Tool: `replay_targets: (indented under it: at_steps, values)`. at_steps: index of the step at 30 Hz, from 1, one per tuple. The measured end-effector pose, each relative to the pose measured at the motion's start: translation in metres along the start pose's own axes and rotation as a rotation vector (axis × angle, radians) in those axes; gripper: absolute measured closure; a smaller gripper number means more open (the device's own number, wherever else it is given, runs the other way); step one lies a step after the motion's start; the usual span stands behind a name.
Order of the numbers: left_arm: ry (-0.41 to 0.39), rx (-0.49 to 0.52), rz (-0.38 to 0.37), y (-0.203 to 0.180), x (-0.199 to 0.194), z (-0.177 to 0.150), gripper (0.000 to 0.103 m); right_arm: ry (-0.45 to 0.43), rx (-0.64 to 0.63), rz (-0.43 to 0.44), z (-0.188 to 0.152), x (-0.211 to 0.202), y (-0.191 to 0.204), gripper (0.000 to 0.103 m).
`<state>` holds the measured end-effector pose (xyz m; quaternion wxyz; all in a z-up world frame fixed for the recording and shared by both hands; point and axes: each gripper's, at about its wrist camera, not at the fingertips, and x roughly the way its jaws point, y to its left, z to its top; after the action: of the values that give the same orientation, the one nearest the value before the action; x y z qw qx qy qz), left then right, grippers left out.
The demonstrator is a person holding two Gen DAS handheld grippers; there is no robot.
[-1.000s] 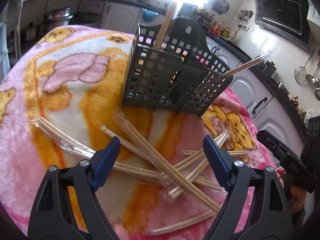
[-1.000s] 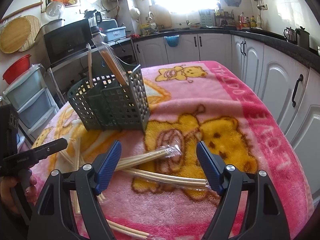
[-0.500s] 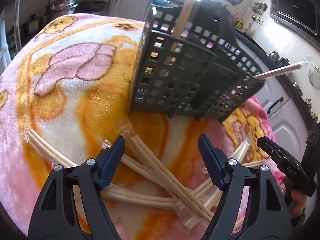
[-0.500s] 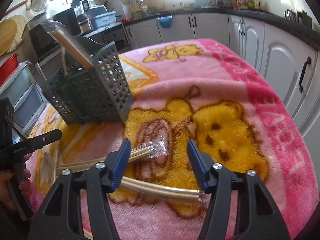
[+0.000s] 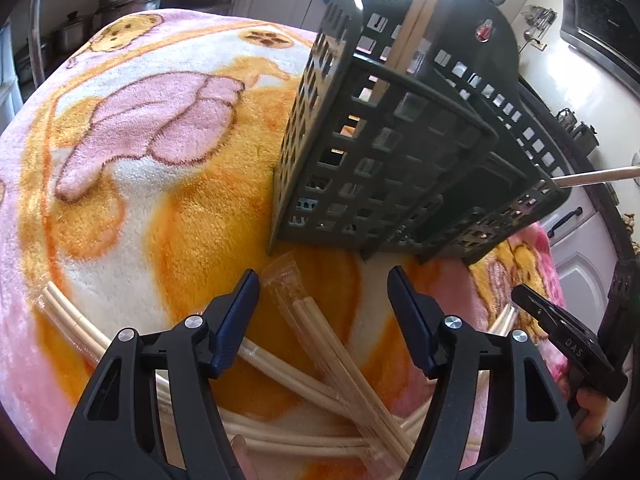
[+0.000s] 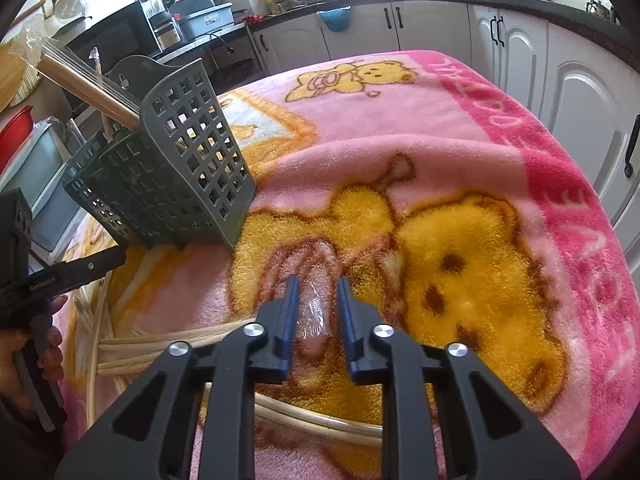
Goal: Organize utensils
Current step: 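Close the right tool on a wrapped chopstick while the left tool grasps another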
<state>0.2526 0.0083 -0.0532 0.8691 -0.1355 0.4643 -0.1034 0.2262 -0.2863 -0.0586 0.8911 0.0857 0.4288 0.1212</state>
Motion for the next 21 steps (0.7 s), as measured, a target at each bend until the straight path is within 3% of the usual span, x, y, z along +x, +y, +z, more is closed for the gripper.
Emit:
replay_targets:
  at_steps: [3, 6, 9, 13, 21]
  values:
    - [0.008, -0.006, 0.014, -0.001, 0.004, 0.002, 0.045, -0.001, 0.007, 0.006, 0.000, 0.000, -0.002, 0.086]
    - [0.007, -0.006, 0.032, -0.005, 0.008, 0.005, 0.054, -0.004, 0.008, 0.015, 0.000, 0.001, -0.003, 0.098]
    - [0.002, -0.013, 0.050, -0.003, 0.009, 0.006, 0.064, -0.019, 0.014, 0.012, -0.001, -0.002, -0.004, 0.101]
    - [-0.005, -0.026, 0.071, 0.005, 0.009, 0.009, 0.087, -0.048, 0.017, 0.011, 0.000, -0.011, -0.003, 0.102]
    - [-0.032, -0.032, 0.042, 0.010, -0.001, 0.011, 0.094, -0.095, -0.009, 0.002, 0.002, -0.027, 0.004, 0.102]
